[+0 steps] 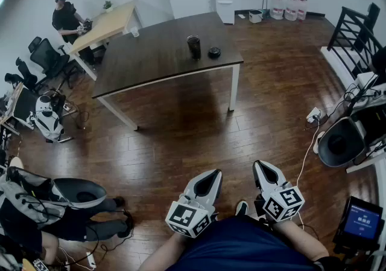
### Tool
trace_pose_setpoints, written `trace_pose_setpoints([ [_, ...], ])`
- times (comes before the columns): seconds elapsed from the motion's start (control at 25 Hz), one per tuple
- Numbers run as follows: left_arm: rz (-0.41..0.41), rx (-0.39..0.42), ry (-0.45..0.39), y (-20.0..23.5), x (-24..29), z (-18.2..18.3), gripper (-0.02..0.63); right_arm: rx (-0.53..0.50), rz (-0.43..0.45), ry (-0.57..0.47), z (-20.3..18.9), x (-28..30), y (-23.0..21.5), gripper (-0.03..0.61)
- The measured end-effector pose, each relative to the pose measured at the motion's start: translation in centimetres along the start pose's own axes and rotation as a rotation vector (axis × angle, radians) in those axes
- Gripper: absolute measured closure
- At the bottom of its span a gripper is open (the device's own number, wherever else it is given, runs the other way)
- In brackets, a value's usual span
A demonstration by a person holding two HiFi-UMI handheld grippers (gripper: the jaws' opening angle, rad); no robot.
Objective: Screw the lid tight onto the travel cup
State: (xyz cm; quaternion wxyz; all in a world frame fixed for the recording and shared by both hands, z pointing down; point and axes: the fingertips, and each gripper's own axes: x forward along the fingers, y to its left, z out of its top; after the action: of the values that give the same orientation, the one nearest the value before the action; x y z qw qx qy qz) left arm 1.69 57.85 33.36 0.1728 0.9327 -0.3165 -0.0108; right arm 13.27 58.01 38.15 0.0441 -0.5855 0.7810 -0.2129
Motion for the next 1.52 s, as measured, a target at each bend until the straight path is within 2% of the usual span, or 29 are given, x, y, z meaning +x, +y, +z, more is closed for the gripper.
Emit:
trace_pose_setpoints([
  [0.36, 0.006, -0.003, 0.016, -0.7, 3.0, -1.2, 0.607, -0.007, 0.008, 0.025, -0.2, 0.3, -3.0, 0.568],
  [0.56, 0.024, 0.015, 0.009, -0.8, 3.1, -0.2, 0.604, -0.003, 0.029, 0.028, 0.0, 0.7, -3.0, 0.568],
  [0.76, 0.031, 0.017, 0.015, -1.7, 6.2, -0.6, 0.599, 0.024, 0.038, 0.043, 0.4, 1.0, -6.0, 0.568],
  [0.96, 0.091, 0.022, 0.027, -0.9, 6.5, -0.6, 0.57, 0.049, 0.032, 0.057, 0.0, 1.7, -8.3, 0.568],
  [1.12, 0.145, 0.012, 0.035, 2.2, 7.0, -1.2, 0.533, 0.035, 0.023, 0.068, 0.4, 4.0, -10.0, 0.568],
  [1.24, 0.174, -0.014, 0.028, 5.3, 8.3, -0.5, 0.527, -0.029, 0.018, 0.069, 1.0, 6.4, -10.7, 0.568],
  [1.4, 0.129, -0.027, -0.008, 10.2, 11.0, 0.5, 0.473, -0.089, -0.033, 0.071, 2.2, 10.5, -11.9, 0.568],
  [1.52, 0.101, -0.031, -0.042, 14.4, 12.5, 2.6, 0.463, -0.112, -0.088, 0.073, 3.5, 13.9, -12.2, 0.568],
])
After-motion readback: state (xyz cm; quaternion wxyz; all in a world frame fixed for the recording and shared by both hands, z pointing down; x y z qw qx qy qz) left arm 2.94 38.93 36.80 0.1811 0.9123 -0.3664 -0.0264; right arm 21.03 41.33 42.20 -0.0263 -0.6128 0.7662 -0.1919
